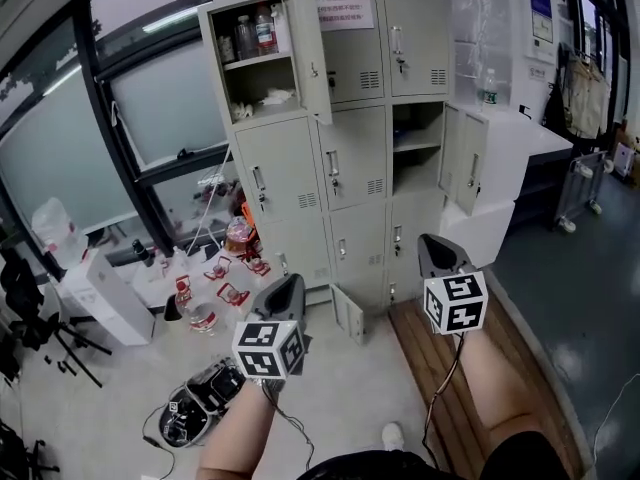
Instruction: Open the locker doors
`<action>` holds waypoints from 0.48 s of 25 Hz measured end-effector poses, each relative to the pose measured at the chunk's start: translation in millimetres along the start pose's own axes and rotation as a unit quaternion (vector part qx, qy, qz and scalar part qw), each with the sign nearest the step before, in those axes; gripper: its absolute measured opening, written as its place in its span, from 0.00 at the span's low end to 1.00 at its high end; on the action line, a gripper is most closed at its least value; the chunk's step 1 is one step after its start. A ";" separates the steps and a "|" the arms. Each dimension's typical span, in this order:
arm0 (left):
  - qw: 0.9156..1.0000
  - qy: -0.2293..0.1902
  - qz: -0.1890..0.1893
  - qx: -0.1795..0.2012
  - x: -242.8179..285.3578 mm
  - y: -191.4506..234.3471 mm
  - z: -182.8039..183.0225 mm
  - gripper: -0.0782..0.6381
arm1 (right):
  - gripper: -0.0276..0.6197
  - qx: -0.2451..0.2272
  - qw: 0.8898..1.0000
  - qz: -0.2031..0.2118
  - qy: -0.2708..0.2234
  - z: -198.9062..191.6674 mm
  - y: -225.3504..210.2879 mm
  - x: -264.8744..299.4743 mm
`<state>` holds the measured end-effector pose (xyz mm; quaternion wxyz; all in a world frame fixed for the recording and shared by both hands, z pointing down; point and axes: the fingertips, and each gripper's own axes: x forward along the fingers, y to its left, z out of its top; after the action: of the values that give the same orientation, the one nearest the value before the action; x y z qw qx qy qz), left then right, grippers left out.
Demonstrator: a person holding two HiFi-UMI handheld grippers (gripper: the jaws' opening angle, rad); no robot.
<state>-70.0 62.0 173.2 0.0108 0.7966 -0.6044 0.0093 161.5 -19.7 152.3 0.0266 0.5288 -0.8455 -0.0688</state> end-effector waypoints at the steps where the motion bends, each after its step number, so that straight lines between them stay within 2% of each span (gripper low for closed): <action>1: 1.000 0.000 -0.003 0.001 -7.2 -1.5 -0.3 0.11 | 0.04 0.001 1.000 -0.004 0.002 -0.9 3.5 -8.2; 6: 1.000 0.002 -0.013 0.005 -39.5 -7.3 -10.2 0.11 | 0.04 0.012 1.000 -0.017 0.009 -12.2 22.5 -44.2; 12: 1.000 0.008 -0.019 -0.010 -66.4 -11.9 -25.2 0.11 | 0.04 0.022 0.999 -0.026 0.023 -28.1 39.9 -74.9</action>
<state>-76.4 129.9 196.5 0.0238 0.8077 -0.5890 0.0094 162.1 62.3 187.9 0.0330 0.5525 -0.8320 -0.0387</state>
